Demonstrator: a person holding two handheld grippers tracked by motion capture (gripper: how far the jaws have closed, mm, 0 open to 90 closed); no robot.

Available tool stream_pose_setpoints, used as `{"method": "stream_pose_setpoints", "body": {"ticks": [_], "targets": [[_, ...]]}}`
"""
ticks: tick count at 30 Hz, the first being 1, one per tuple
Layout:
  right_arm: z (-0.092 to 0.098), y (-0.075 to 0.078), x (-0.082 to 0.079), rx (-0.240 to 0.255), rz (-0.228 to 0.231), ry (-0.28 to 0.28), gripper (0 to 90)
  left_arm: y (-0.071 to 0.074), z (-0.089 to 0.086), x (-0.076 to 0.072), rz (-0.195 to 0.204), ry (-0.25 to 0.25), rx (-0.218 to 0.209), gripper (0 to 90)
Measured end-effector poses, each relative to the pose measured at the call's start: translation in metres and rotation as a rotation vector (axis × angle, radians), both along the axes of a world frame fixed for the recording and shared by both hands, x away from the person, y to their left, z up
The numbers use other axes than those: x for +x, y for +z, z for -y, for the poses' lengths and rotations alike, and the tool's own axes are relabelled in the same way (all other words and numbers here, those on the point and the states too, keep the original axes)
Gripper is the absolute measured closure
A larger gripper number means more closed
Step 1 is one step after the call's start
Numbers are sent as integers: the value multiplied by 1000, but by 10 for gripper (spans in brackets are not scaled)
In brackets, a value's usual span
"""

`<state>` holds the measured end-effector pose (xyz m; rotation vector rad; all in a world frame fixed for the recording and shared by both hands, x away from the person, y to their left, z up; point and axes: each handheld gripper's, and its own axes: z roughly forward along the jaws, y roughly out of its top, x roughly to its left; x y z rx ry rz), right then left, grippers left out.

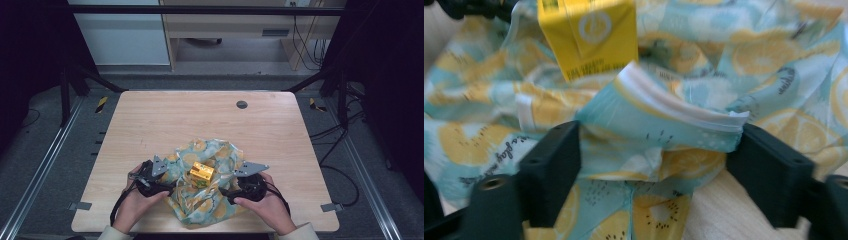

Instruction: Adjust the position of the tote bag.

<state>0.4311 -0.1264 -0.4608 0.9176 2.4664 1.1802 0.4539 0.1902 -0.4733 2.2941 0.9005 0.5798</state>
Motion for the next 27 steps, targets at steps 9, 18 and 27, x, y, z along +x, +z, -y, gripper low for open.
{"method": "stream_pose_setpoints", "body": {"ticks": [9, 18, 27], "targets": [[-2, -2, 5, 53, -10, 56, 787, 20, -2, -18, 86, -45, -41, 651], [12, -4, -3, -2, -40, 63, 900, 9, -5, -21, 8, -98, 52, 841], [34, -10, -11, -85, -100, 43, 900, -1, -1, -23, -40, -139, 97, 861]]}}
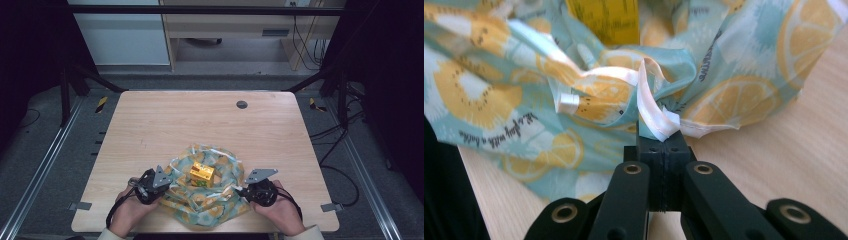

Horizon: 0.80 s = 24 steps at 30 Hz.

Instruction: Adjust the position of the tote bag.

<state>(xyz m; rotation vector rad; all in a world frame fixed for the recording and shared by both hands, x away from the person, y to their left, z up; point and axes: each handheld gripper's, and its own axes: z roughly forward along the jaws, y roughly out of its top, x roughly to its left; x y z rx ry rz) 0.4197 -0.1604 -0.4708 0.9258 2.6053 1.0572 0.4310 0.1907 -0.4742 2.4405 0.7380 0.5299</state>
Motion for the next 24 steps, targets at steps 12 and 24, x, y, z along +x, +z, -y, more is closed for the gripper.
{"method": "stream_pose_setpoints", "body": {"ticks": [12, 24], "targets": [[15, -6, -12, -70, -31, -3, 900, 1, 3, -9, -15, -36, -9, 857], [30, -3, -14, -69, -8, -60, 900, 1, 4, -14, -2, -12, -29, 880]]}}
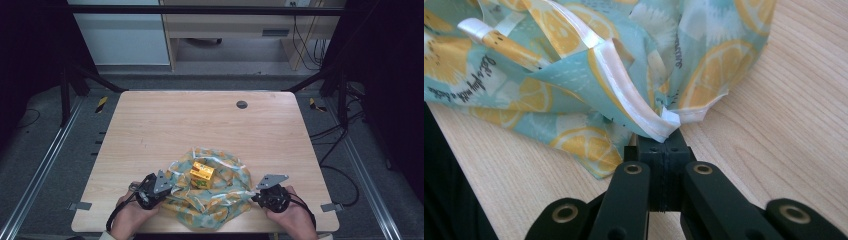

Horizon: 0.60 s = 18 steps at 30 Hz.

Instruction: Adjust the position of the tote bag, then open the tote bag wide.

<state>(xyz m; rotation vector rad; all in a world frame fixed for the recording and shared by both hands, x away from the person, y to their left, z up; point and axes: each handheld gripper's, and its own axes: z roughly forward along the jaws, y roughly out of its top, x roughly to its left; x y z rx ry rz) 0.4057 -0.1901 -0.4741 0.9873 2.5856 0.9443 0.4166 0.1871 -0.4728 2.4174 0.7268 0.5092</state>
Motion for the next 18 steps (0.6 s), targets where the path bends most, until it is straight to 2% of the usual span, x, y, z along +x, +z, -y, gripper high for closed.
{"method": "stream_pose_setpoints", "body": {"ticks": [1, 2, 4, 5, 7, 10, 12, 13, 14, 16, 18], "targets": [[1, 1, 0, 8, 4, 6, 900, 0, 0, -2, 2, -1, 8, 870], [1, 1, 0, 16, 12, 11, 900, 0, 0, -4, 9, 9, -5, 838], [1, 2, 0, 29, 16, 2, 900, 2, -2, -6, 19, 30, -21, 712], [3, 2, 0, 39, 24, -1, 850, 3, -3, -7, 25, 43, -23, 607], [5, 4, -2, 52, 45, -14, 719, 7, -7, -8, 36, 65, -35, 469], [12, 9, -6, 63, 91, -54, 495, 13, -15, -10, 48, 108, -106, 322], [18, 11, -9, 71, 117, -77, 361, 17, -21, -11, 52, 121, -164, 264], [26, 13, -11, 83, 140, -113, 277, 19, -24, -12, 61, 134, -192, 220], [26, 13, -11, 83, 140, -113, 277, 22, -28, -11, 72, 149, -215, 220], [33, 15, -10, 100, 165, -147, 218, 26, -34, -10, 72, 169, -268, 185], [39, 18, -7, 110, 184, -182, 204, 30, -40, -10, 72, 176, -282, 167]]}}
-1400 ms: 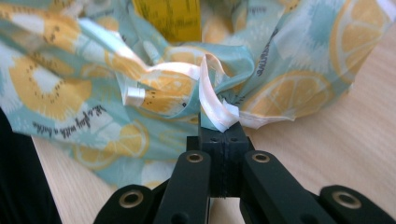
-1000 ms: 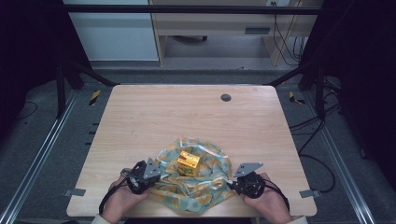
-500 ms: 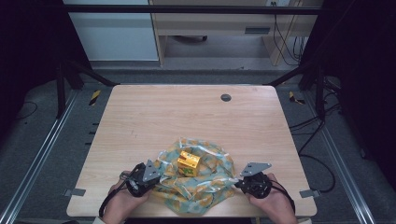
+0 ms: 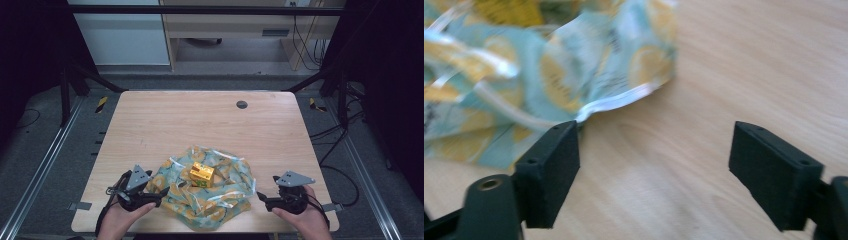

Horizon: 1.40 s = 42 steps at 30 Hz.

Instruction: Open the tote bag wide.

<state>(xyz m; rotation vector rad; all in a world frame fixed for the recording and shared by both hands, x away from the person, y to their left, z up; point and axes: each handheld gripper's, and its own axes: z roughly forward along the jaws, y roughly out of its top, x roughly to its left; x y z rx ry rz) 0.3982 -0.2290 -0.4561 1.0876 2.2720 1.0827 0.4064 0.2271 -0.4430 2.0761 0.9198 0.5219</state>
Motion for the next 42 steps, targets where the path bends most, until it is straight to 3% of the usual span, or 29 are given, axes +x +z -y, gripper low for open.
{"method": "stream_pose_setpoints", "body": {"ticks": [4, 9, 15, 23, 27, 29, 33, 37, 40, 42], "targets": [[9, 7, 8, 32, 25, -64, 169, 7, -15, 2, 13, 39, -37, 156], [16, 9, 20, 49, 45, -133, 140, 9, -34, 9, 25, 93, -38, 143], [20, 8, 33, 79, 47, -208, 87, 10, -43, 18, 42, 145, -35, 116], [22, 6, 56, 87, 78, -281, 61, 2, -55, 48, 63, 243, -49, 87], [21, 5, 71, 87, 74, -316, 63, 0, -53, 69, 67, 255, -40, 78], [21, 4, 78, 87, 76, -334, 71, -2, -52, 79, 67, 261, -57, 78], [24, 0, 91, 69, 73, -367, 89, -5, -51, 92, 83, 264, -42, 73], [29, -6, 102, 65, 67, -393, 101, -12, -55, 100, 68, 281, -34, 71], [33, -10, 108, 59, 73, -410, 103, -16, -59, 101, 83, 295, -12, 72], [36, -13, 113, 60, 68, -420, 105, -17, -64, 102, 93, 311, -21, 72]]}}
